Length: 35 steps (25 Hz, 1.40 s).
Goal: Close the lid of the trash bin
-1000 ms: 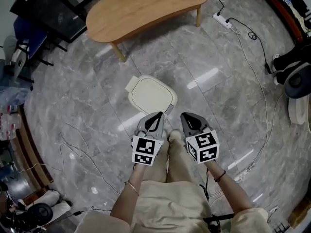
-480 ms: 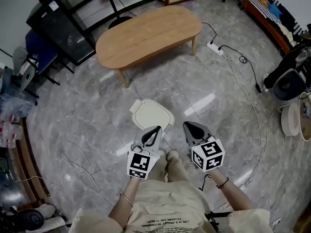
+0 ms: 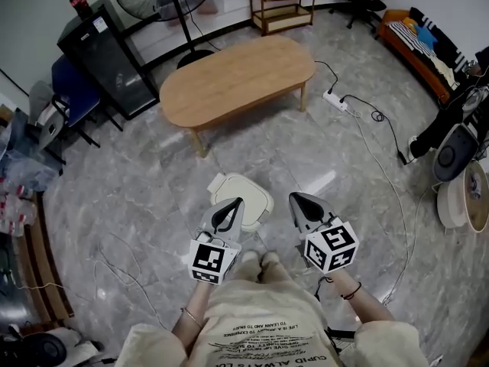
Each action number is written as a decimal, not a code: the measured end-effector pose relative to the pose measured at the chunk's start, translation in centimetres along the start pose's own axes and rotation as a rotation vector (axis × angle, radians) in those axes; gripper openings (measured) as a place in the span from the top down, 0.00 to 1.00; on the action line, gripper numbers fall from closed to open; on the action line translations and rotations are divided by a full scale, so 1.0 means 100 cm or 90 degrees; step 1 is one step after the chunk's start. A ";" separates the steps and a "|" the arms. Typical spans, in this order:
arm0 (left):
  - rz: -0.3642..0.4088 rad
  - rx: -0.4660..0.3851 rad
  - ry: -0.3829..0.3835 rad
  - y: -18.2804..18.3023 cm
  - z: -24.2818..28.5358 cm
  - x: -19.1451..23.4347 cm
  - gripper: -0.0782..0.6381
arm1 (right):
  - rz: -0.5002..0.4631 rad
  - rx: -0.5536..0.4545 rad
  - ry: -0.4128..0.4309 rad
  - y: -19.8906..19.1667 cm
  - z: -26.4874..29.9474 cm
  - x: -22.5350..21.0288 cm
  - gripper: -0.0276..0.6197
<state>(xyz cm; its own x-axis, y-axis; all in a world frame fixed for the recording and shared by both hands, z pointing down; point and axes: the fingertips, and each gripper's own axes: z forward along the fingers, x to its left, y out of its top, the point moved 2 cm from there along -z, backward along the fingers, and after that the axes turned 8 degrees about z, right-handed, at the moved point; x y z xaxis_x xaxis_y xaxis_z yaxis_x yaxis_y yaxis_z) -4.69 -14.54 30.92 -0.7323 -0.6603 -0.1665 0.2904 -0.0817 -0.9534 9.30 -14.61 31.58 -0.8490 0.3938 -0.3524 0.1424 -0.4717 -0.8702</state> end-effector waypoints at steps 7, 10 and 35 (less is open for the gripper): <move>0.005 -0.033 0.042 0.028 -0.016 0.023 0.86 | 0.008 -0.055 0.000 0.034 -0.011 0.001 0.95; 0.006 -0.047 0.059 0.034 -0.022 0.031 0.86 | 0.006 -0.076 -0.004 0.044 -0.016 0.000 0.95; -0.007 -0.090 0.142 0.055 -0.046 0.064 0.86 | 0.002 -0.164 -0.032 0.084 -0.047 -0.007 0.95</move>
<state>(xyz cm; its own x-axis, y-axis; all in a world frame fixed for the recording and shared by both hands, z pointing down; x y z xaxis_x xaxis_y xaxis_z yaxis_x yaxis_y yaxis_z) -10.64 -15.82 23.41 -0.8571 -0.4779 -0.1923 0.2044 0.0271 -0.9785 13.53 -15.11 22.94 -0.8718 0.3499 -0.3429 0.2638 -0.2544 -0.9304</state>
